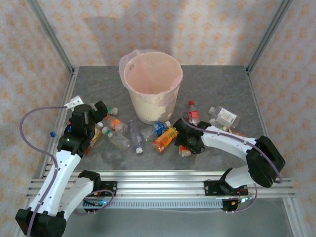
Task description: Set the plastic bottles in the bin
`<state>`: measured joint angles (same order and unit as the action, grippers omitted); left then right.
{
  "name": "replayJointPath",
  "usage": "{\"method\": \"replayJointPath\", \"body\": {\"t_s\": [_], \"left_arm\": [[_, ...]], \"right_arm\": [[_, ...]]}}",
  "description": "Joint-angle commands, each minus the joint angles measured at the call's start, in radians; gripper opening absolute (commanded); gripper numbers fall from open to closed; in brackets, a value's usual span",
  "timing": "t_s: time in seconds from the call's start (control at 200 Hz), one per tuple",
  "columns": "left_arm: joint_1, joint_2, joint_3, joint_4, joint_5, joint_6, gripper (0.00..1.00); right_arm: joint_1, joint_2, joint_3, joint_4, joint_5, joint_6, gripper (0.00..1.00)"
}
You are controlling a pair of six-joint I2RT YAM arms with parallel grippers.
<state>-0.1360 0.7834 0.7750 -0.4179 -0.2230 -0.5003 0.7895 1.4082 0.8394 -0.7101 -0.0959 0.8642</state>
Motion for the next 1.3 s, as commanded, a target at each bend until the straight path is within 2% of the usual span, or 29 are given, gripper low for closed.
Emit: {"method": "replayJointPath", "body": {"t_s": [0.0,0.34,0.666,0.896,1.091,1.291], "left_arm": [[-0.003,-0.014,-0.013,-0.024,-0.035,-0.004,1.0],[-0.003,-0.018,-0.011,-0.028,-0.039,-0.001,1.0],[-0.004,-0.015,-0.013,-0.022,-0.042,-0.006,1.0],[-0.003,-0.016,-0.014,-0.022,-0.048,-0.012,1.0],[-0.003,-0.022,-0.015,-0.024,-0.051,-0.018,1.0],[-0.004,-0.024,-0.014,-0.021,-0.053,-0.025,1.0]], "right_arm": [[0.005,0.039,-0.01,0.045,-0.003,0.001,0.78],[0.005,0.121,0.011,0.058,0.007,-0.035,0.75],[0.005,0.083,0.038,-0.012,0.026,-0.065,0.53],[0.007,-0.049,0.116,-0.108,0.066,-0.101,0.48],[0.007,-0.158,0.263,-0.259,0.182,-0.138,0.46],[0.005,-0.169,0.462,-0.373,0.318,-0.194,0.43]]}}
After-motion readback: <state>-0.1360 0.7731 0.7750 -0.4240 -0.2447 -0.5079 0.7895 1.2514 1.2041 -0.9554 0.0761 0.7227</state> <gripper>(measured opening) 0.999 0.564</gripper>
